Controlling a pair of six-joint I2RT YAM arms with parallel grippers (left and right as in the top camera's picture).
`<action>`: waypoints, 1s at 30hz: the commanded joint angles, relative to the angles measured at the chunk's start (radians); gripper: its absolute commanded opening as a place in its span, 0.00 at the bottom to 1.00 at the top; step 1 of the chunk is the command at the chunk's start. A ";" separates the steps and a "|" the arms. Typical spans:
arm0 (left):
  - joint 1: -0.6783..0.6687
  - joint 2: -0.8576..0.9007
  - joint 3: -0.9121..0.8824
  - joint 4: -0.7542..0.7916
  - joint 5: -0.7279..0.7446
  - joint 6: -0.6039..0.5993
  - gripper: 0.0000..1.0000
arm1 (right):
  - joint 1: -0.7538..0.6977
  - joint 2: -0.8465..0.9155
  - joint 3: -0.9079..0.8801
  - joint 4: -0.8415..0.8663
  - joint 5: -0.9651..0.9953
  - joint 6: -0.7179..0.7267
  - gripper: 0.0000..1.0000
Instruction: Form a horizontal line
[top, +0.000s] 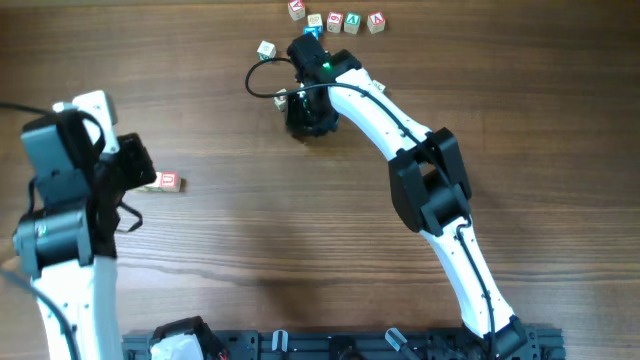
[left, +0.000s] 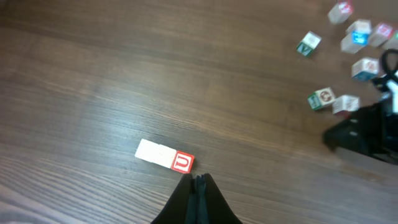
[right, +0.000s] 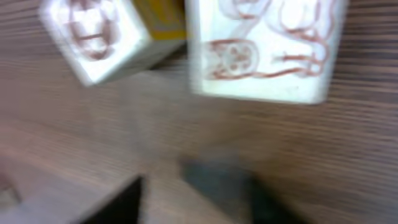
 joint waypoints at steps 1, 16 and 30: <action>0.029 -0.096 0.018 -0.027 0.042 -0.029 0.04 | -0.013 0.049 -0.018 -0.021 0.017 -0.079 0.93; 0.055 -0.291 0.018 -0.149 -0.112 -0.156 0.11 | 0.052 -0.517 0.051 -0.427 0.679 -0.074 0.47; 0.011 -0.289 0.018 -0.191 -0.116 -0.156 1.00 | 0.142 -1.118 0.050 -0.594 0.866 0.042 0.05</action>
